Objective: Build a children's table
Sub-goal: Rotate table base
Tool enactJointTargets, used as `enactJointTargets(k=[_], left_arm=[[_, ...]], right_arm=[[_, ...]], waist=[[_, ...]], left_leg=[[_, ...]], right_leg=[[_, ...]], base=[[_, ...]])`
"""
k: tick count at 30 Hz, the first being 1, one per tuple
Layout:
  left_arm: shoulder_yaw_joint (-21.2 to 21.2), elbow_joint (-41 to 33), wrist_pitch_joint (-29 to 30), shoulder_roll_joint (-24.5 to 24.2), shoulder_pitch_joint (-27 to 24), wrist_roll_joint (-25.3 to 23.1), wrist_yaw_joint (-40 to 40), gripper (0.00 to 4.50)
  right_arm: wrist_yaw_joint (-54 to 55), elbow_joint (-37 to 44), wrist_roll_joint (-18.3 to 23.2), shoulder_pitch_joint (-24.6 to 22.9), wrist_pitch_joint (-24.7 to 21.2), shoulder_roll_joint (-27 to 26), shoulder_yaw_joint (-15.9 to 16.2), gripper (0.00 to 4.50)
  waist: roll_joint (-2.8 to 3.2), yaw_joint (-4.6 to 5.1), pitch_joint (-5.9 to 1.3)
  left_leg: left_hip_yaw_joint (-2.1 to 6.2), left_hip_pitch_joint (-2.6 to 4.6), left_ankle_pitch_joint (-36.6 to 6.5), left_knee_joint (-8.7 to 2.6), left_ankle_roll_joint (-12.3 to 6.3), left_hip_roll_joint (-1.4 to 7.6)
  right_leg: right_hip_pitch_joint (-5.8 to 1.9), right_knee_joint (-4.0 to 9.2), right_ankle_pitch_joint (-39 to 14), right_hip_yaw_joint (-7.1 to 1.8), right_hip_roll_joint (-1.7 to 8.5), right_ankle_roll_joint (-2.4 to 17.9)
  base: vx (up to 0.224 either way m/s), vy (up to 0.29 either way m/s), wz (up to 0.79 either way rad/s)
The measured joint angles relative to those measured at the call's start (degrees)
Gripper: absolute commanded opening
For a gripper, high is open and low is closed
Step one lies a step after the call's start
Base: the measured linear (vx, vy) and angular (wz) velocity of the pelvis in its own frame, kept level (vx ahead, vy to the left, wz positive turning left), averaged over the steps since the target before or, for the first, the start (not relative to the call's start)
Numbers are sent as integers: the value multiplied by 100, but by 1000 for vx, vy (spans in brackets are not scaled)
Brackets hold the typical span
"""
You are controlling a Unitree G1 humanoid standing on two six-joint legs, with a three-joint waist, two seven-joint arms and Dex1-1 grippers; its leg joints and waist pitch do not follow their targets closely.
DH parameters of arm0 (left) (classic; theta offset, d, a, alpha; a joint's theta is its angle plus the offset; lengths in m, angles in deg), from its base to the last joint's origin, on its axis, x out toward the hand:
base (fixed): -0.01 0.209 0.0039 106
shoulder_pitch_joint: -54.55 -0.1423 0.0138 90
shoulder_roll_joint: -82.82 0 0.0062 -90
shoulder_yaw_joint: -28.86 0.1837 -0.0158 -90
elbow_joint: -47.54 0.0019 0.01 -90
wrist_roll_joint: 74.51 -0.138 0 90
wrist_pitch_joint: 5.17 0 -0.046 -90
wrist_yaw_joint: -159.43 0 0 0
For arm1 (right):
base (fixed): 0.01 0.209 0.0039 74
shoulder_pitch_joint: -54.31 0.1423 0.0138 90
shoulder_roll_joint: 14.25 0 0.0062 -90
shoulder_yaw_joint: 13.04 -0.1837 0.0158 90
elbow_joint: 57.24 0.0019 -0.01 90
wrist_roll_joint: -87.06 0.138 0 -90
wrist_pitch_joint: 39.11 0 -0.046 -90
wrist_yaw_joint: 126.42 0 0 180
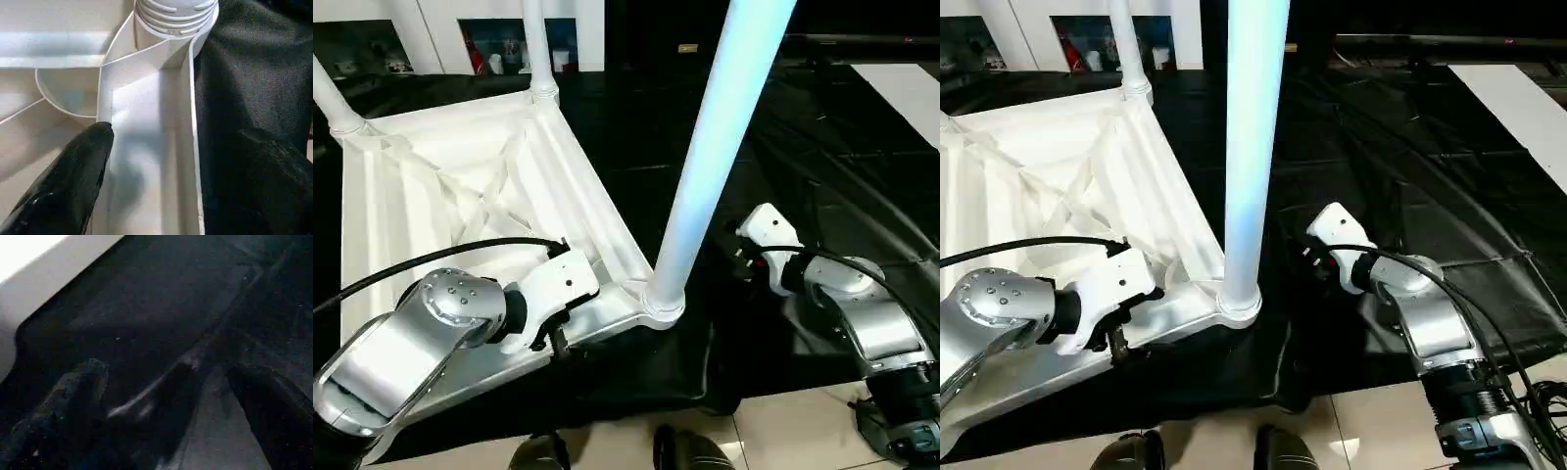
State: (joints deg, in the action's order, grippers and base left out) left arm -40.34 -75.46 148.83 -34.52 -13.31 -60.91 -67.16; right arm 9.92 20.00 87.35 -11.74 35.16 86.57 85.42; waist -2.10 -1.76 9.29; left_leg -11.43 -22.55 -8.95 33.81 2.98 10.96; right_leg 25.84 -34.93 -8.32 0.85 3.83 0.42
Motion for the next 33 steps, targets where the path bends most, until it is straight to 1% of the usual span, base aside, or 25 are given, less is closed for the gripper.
enactJointTargets(k=[6, 12, 16, 21, 23, 28, 33], left_arm=[[-2, -60, 157, -31, 28, 29, 55, 449], [-88, -180, 273, -207, 127, 83, 64, 449], [-319, -283, 341, -265, 225, 183, 42, 449], [-353, -292, 380, -248, 263, 242, 62, 449], [-332, -267, 383, -170, 206, 253, 76, 449], [-294, -218, 453, 18, 89, 424, 80, 449], [-254, -137, 468, -20, 90, 423, 133, 449]], right_arm=[[-189, 142, 18, -157, -10, 66, 67, 449], [-866, 621, 373, -385, -48, 387, 99, 449], [-1585, 1003, 633, -617, -261, 931, 122, 449], [-2076, 1264, 852, -673, -613, 1200, 143, 449], [-2134, 1272, 885, -680, -662, 1238, 145, 449], [-2181, 1288, 914, -688, -740, 1250, 161, 449], [-2203, 1480, 933, -687, -868, 1264, 227, 449]], waist=[[0, 3, 0], [0, -16, 0], [-1, -40, -1], [1, -33, -3], [2, -22, -4], [4, -33, -5], [4, -30, -5]], left_leg=[[6, 0, 0, 1, 0, 0], [10, -4, 0, 1, 0, 0], [10, -9, 0, 3, 0, 1], [12, -8, 0, 4, 0, 2], [12, -7, 0, 4, 0, 2], [13, -8, 0, 5, 0, 2], [14, -7, 0, 6, 0, 2]], right_leg=[[0, 1, 0, -1, -4, 0], [0, 1, 0, -1, -7, 0], [-4, 5, 0, -2, -7, 0], [-5, 5, 0, -1, -9, 0], [-4, 5, 0, -1, -9, 0], [-4, 5, 0, -1, -9, 0], [-5, 4, 0, -1, -10, 0]], base=[[0, 0, 0], [0, 0, 0], [0, 0, 0], [0, 0, 0], [0, 0, 0], [0, 0, 0], [0, 0, 0]])
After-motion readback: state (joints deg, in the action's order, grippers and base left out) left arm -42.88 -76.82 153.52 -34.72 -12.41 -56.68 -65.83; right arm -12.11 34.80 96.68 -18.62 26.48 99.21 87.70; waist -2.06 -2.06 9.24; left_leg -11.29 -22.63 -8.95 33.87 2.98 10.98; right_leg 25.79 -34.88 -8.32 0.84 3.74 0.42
